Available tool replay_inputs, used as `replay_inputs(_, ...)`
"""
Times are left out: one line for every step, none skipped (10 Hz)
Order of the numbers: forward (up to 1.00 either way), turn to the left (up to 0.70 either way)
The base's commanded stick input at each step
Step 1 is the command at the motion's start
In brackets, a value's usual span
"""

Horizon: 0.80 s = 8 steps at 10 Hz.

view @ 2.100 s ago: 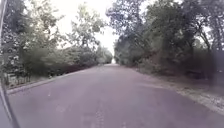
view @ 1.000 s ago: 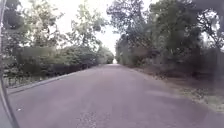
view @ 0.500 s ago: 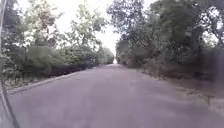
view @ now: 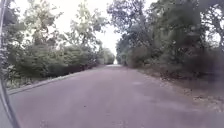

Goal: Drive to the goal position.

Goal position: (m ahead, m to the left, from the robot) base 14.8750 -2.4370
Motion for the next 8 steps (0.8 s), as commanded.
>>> replay_inputs(0.70, 0.00)
replay_inputs(0.70, 0.00)
replay_inputs(0.70, 0.00)
replay_inputs(0.70, -0.01)
replay_inputs(0.70, -0.02)
replay_inputs(0.70, -0.03)
replay_inputs(0.70, -0.24)
replay_inputs(0.70, 0.00)
